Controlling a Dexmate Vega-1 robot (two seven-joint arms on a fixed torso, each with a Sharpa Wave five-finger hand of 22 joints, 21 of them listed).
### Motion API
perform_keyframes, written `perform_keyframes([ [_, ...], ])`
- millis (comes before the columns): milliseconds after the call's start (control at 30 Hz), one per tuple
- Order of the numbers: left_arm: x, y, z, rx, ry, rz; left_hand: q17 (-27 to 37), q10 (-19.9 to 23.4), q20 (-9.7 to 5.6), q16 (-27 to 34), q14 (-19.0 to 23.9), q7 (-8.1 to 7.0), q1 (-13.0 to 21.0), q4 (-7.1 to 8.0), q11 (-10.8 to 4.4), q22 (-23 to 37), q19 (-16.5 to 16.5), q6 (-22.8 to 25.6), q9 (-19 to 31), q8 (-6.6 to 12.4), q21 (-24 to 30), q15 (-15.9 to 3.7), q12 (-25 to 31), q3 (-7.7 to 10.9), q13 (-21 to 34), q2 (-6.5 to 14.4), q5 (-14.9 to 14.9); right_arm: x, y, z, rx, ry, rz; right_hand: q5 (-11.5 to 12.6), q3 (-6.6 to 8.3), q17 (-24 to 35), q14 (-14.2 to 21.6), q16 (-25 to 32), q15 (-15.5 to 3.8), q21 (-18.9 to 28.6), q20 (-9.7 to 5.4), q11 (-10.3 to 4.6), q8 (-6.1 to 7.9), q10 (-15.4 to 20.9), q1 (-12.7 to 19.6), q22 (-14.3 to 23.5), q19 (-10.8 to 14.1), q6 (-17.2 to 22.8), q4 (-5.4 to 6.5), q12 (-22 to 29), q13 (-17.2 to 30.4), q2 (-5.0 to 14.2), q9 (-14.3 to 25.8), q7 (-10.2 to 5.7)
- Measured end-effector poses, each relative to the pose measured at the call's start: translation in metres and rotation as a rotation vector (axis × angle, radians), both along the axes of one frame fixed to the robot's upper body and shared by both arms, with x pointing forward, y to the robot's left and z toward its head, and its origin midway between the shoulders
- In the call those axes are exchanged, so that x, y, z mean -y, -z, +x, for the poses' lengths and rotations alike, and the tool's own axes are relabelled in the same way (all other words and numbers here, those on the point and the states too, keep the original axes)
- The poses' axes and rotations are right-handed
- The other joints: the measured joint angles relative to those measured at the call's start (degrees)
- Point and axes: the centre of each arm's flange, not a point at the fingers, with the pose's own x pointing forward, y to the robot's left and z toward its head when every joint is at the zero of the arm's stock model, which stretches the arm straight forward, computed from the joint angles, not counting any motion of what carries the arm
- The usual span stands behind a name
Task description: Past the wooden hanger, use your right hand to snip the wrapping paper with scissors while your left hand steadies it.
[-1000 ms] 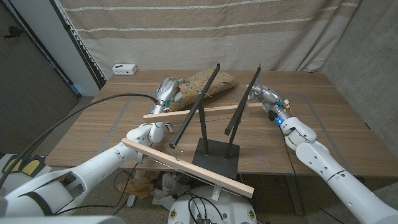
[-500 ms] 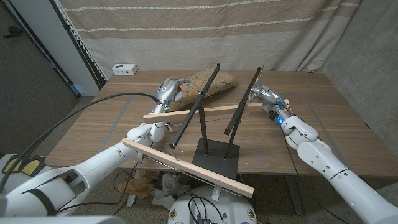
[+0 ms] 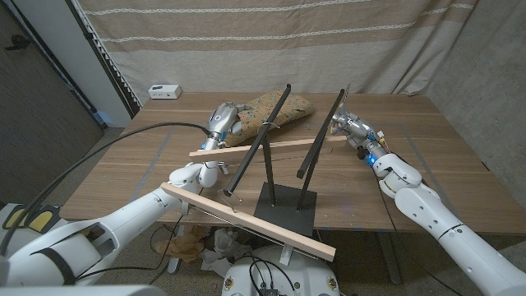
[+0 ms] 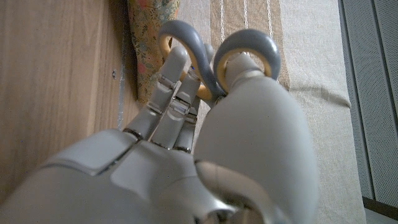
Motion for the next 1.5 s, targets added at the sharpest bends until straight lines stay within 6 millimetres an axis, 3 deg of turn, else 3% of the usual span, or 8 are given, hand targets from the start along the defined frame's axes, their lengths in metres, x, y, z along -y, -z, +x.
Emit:
perform_keyframes([
  [200, 0.000, 0.001, 0.000, -0.001, -0.001, 0.000, 0.00, 0.00, 0.00, 0.00, 0.00, 0.00, 0.00, 0.00, 0.00, -0.05, 0.00, 0.00, 0.00, 0.00, 0.00, 0.00, 0.00, 0.00, 0.00, 0.00, 0.00, 0.002, 0.000, 0.000, 0.001, 0.000, -0.006, 1.00, -1.93, 0.29, -2.91, 0.44, 0.42, -1.15, 0.34, -1.09, -1.46, -1.08, -2.50, -0.01, -0.86, -2.67, 0.36, -4.06, -3.52, -0.38, -1.58, 0.18],
  [300, 0.001, 0.001, 0.000, -0.002, -0.002, 0.001, 0.00, 0.14, 0.00, 0.00, 0.00, 0.00, 0.00, 0.00, -0.14, -0.05, 0.00, 0.00, 0.00, 0.00, 0.00, 0.00, -0.01, 0.00, -0.01, 0.00, 0.00, 0.001, 0.001, -0.001, 0.003, -0.005, -0.011, 3.45, -8.26, 1.13, -4.85, 1.63, 0.96, -4.13, 0.35, -1.06, -9.94, -1.05, -12.62, -0.05, -0.78, -0.38, 3.66, -6.83, -7.60, -2.02, -16.10, 0.98],
  [367, 0.001, 0.001, 0.000, -0.003, -0.003, 0.001, 0.00, 0.22, 0.00, 0.00, 0.00, 0.00, 0.00, 0.00, -0.22, -0.05, 0.00, 0.00, 0.00, 0.00, 0.00, 0.00, -0.01, 0.00, -0.01, 0.00, 0.00, 0.002, 0.002, 0.000, 0.002, -0.007, -0.014, 4.92, -12.66, 1.17, -6.26, 1.90, 1.75, -6.28, 0.33, -1.07, -12.65, -1.01, -19.83, -0.15, 0.66, 0.99, 6.10, -8.11, -9.59, -4.16, -21.20, 1.56],
  [433, 0.001, 0.001, 0.000, -0.003, -0.003, 0.001, 0.00, 0.22, 0.00, 0.00, 0.00, 0.00, 0.00, 0.00, -0.22, -0.05, 0.00, 0.00, 0.00, 0.00, 0.00, 0.00, -0.01, 0.00, -0.01, -0.01, 0.00, 0.002, 0.001, -0.001, 0.007, -0.011, -0.015, 6.05, -16.04, 0.61, -7.53, 1.94, 2.14, -8.15, 0.09, -1.07, -12.27, -1.00, -25.36, -0.11, 1.42, 1.73, 7.76, -8.75, -11.06, -6.21, -21.46, 2.30],
  [567, 0.002, 0.001, 0.000, -0.002, -0.001, 0.001, 0.00, 0.23, 0.00, 0.00, 0.00, -0.23, -0.16, 0.00, -0.22, -0.04, 0.00, 0.24, -0.01, 0.02, 0.00, 0.00, -0.01, 0.00, -0.01, -0.16, 0.00, 0.001, -0.001, -0.003, 0.023, -0.021, -0.016, 7.85, -20.25, -0.96, -9.12, 1.97, 2.94, -11.33, 0.11, -1.07, -7.02, -1.00, -31.56, -0.09, 2.09, 2.66, 9.40, -8.98, -13.21, -8.18, -15.07, 3.21],
  [733, 0.002, 0.000, 0.000, -0.002, -0.002, 0.002, 0.00, 0.22, 0.00, 0.00, 0.00, -0.24, -0.16, 0.00, -0.23, -0.04, 0.00, 0.25, -0.01, 0.21, 0.00, 0.00, -0.01, 0.00, 0.30, -0.16, 0.00, 0.004, 0.002, -0.001, 0.022, -0.014, -0.015, 10.55, -20.44, -2.30, -9.42, 2.03, 3.07, -13.93, -0.03, -1.07, -1.59, -1.00, -28.63, 0.18, 4.23, 3.96, 6.98, -9.10, -14.94, -6.33, -5.47, 2.60],
  [1067, 0.002, 0.002, -0.001, -0.003, -0.002, 0.003, 0.00, 0.22, 0.00, 0.00, 0.00, -0.23, -0.16, 0.00, -0.22, -0.04, 0.00, 0.24, -0.01, 0.21, 0.00, 0.00, -0.01, 0.00, 0.13, -0.16, 0.00, 0.002, -0.002, -0.004, 0.035, -0.001, -0.053, 13.34, -17.31, -2.31, -9.39, 4.23, 3.03, -16.21, -0.53, -1.07, -2.89, -1.00, -15.13, 0.45, 5.58, 3.39, 0.63, -7.87, -14.59, -1.66, -3.66, 1.29],
  [1500, -0.003, 0.000, -0.004, 0.010, -0.020, -0.010, -0.05, 0.22, 0.00, 0.00, 0.00, -0.21, -0.23, 0.00, -0.22, -0.04, 0.00, 0.22, -0.02, 0.21, 0.00, 0.00, -0.43, 0.00, 0.13, -0.23, 0.00, -0.010, -0.019, -0.010, 0.058, -0.038, -0.150, 13.09, -18.86, -1.69, -8.67, 6.28, 2.30, -16.65, -0.60, -1.07, -2.66, -1.00, -14.31, 0.70, 6.27, 3.28, 0.77, -7.18, -13.90, -0.72, -2.54, 0.78],
])
